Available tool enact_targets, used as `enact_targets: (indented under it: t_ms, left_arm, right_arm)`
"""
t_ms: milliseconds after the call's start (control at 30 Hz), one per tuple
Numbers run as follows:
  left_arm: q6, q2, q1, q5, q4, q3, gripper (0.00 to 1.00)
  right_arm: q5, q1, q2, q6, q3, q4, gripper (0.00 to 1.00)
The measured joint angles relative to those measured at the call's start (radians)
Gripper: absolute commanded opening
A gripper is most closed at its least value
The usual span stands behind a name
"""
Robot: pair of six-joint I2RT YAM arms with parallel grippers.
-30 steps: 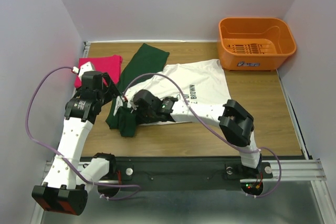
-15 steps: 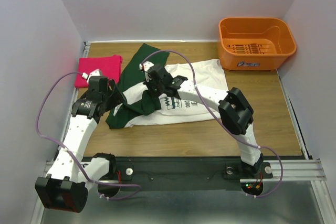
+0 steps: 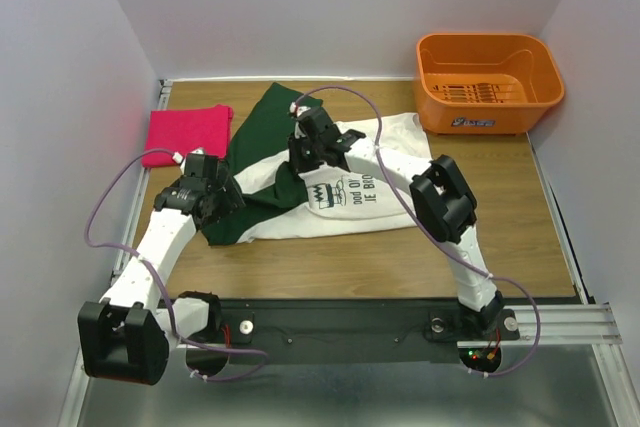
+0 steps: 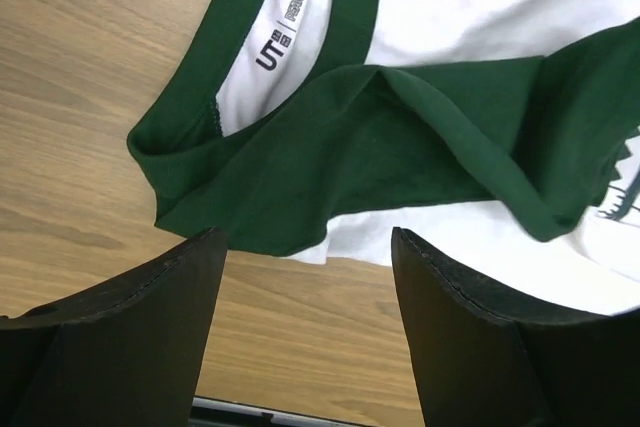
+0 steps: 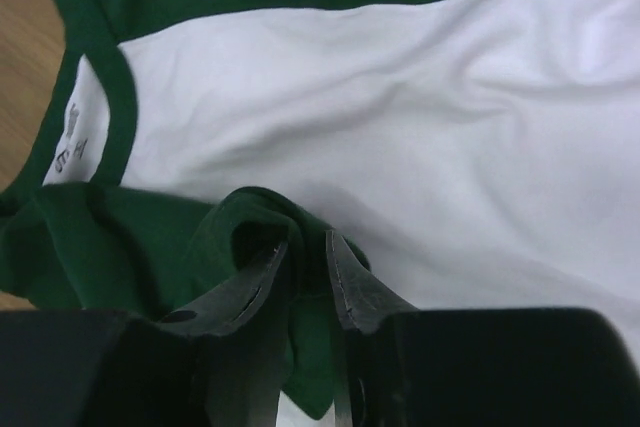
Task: Fold and stack the t-shirts
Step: Fold the tshirt
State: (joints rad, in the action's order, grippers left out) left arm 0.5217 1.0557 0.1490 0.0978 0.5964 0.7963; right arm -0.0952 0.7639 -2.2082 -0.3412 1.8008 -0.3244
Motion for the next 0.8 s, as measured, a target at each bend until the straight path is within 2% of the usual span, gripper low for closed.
enact_targets:
  t_ms: [100, 133, 167, 333, 433, 567, 667, 800]
  left_arm:
    - [0.0, 0.029, 0.0, 0.0, -0.023, -0.02, 0.78]
    - [0.0, 0.037, 0.0, -0.002, -0.028, -0.025, 0.77]
    - [0.0, 0.048, 0.0, -0.006, -0.038, -0.032, 0.78]
    - [-0.002, 0.093, 0.0, -0.044, -0.074, -0.037, 0.78]
    - [-0.005, 0.115, 0.008, -0.064, -0.094, -0.037, 0.79]
    - [-0.002, 0.15, 0.06, -0.071, -0.122, -0.037, 0.86]
    - [-0.001, 0.176, 0.15, -0.061, -0.158, -0.035, 0.92]
    - [-0.002, 0.244, 0.268, -0.013, -0.179, -0.001, 0.89]
  right_arm:
    - [-0.009, -0.047, -0.011, -0.068, 0.0, -0.003, 0.3]
    - [-0.004, -0.056, -0.011, -0.079, -0.002, -0.006, 0.34]
    - [0.008, -0.069, -0.011, -0.087, -0.004, -0.006, 0.44]
    - [0.044, -0.095, 0.005, -0.089, -0.041, -0.006, 0.69]
    - [0.059, -0.095, 0.037, -0.074, -0.08, -0.009, 0.71]
    - [0.089, -0.099, 0.134, -0.034, -0.153, -0.015, 0.72]
    - [0.124, -0.105, 0.256, -0.003, -0.261, -0.013, 0.73]
    - [0.209, -0.118, 0.439, 0.034, -0.432, -0.009, 0.82]
